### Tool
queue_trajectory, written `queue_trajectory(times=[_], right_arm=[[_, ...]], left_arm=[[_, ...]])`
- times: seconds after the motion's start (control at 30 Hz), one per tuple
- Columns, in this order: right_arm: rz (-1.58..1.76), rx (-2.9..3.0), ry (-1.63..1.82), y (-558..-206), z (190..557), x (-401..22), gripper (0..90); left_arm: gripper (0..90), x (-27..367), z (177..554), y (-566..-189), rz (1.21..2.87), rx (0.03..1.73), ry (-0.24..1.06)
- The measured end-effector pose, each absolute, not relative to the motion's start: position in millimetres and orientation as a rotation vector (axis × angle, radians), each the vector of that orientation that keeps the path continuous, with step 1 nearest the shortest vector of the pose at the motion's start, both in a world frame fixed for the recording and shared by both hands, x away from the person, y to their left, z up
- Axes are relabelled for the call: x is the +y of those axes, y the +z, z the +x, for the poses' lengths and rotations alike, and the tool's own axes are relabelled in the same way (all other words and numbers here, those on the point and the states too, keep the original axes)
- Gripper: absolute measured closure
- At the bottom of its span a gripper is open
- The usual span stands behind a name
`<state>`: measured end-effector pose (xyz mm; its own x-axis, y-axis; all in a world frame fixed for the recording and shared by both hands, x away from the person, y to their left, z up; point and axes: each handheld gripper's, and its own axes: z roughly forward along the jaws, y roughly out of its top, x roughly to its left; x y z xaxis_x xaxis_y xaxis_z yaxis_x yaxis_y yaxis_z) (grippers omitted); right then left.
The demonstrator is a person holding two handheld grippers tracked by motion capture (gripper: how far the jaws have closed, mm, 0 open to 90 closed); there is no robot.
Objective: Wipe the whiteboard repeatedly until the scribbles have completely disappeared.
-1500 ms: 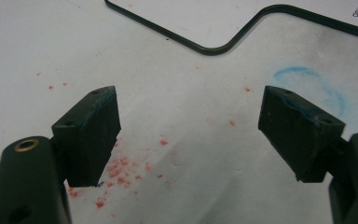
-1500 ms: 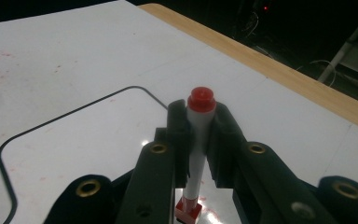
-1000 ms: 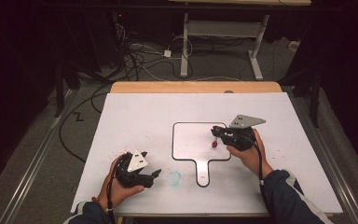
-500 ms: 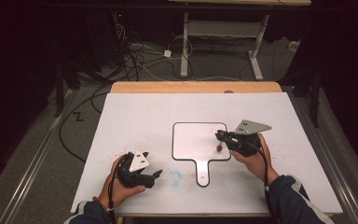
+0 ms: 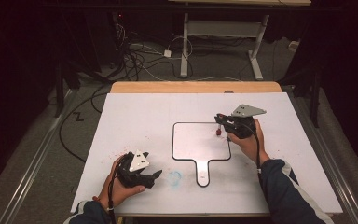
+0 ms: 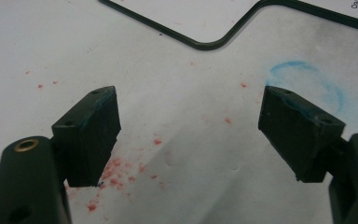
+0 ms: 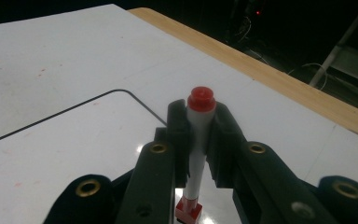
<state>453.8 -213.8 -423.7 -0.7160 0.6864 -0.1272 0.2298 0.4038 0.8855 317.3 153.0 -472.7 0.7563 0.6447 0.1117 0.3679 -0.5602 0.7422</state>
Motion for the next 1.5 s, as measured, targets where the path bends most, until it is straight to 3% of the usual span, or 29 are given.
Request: queue_trajectory(times=[0.53,1.5], right_arm=[[0.710,2.222,1.246,-423.6,461.5,-178.0,81.5],[0.811,2.216,1.222,-419.0,435.1,-231.3,81.4]], left_arm=[[19.9,153.7,316.8,-472.1,2.218,0.744,0.482],[19.9,151.9,315.1,-472.4,2.229,0.734,0.470]])
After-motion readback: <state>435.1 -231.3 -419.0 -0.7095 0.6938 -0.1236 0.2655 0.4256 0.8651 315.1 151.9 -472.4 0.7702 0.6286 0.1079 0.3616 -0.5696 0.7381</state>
